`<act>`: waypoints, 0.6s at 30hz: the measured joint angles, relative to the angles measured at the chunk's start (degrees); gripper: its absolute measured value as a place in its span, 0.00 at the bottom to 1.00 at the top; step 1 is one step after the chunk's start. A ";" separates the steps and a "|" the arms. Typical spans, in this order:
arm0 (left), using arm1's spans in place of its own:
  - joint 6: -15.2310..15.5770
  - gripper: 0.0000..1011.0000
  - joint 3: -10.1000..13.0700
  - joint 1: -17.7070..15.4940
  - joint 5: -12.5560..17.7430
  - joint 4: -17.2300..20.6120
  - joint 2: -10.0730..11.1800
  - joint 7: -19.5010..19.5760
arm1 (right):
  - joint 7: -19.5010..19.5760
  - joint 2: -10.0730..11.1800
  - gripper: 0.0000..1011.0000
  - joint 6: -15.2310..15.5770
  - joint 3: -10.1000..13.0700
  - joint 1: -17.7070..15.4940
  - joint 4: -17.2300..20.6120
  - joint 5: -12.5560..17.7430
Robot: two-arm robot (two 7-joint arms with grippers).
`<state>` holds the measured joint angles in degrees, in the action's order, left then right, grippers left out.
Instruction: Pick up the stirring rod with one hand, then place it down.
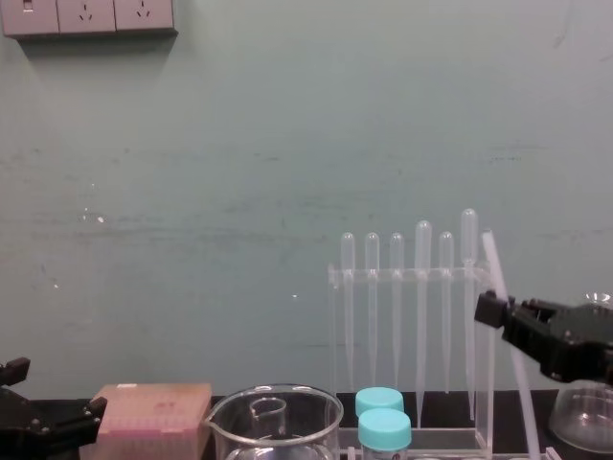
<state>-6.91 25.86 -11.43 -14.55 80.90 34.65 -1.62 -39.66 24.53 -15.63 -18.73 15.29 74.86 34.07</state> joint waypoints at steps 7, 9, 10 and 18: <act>0.00 0.99 0.00 0.00 0.00 0.00 0.00 0.00 | -1.08 -0.69 0.07 0.66 -1.55 2.09 -3.76 -0.63; 0.00 0.99 0.00 0.00 0.00 0.00 0.00 0.00 | -1.42 -0.89 0.07 1.02 -1.81 2.55 -4.64 -0.55; 0.00 0.99 0.00 0.00 0.00 0.00 0.00 0.00 | -1.73 -1.01 0.07 1.38 -2.02 2.86 -5.31 -0.42; 0.00 0.99 0.00 0.00 0.00 0.00 0.00 0.00 | -2.50 -1.27 0.07 2.89 -3.18 4.32 -7.71 -0.19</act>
<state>-6.91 25.86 -11.43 -14.55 80.90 34.65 -1.62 -42.16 23.25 -12.73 -21.91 19.61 67.15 33.88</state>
